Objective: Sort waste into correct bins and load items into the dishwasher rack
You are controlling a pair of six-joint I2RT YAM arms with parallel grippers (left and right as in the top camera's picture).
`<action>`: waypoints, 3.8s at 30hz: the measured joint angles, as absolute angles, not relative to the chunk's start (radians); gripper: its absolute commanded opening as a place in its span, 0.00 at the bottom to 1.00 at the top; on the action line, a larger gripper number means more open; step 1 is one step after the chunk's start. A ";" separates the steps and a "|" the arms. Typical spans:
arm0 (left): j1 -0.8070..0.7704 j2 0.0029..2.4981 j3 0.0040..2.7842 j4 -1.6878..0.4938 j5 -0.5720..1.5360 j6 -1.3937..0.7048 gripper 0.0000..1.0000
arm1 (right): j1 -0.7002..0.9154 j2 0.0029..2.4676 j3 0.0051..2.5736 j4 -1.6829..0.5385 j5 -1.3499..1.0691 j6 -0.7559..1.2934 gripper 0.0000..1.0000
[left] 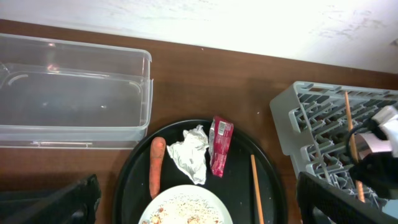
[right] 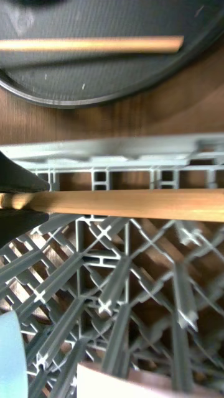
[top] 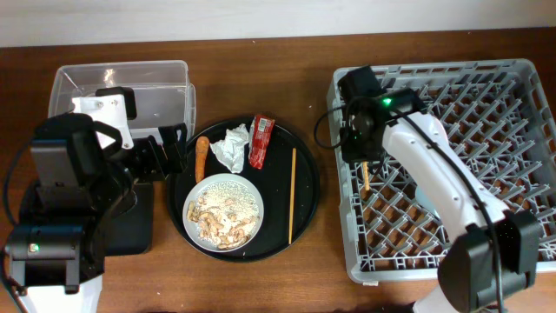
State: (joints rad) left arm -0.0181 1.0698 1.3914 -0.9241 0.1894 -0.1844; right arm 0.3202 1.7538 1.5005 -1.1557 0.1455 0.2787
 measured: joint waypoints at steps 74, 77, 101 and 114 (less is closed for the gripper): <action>-0.018 1.071 1.391 -0.925 0.189 -0.184 0.99 | 0.266 1.710 1.479 -1.091 0.075 0.222 0.59; -0.018 1.071 1.391 -0.925 0.190 -0.184 0.99 | 0.266 1.677 1.479 -1.089 0.062 0.213 0.61; -0.018 1.071 1.391 -0.925 0.190 -0.184 0.99 | 0.278 0.946 1.486 -1.232 0.130 0.149 0.98; -0.018 1.071 1.391 -0.925 0.190 -0.184 0.99 | 0.078 0.475 0.868 -0.734 0.208 0.070 0.98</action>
State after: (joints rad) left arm -0.0181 1.0714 1.3914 -0.9253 0.1898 -0.1844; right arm 0.0784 0.4747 0.8680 -0.7341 0.2081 0.0704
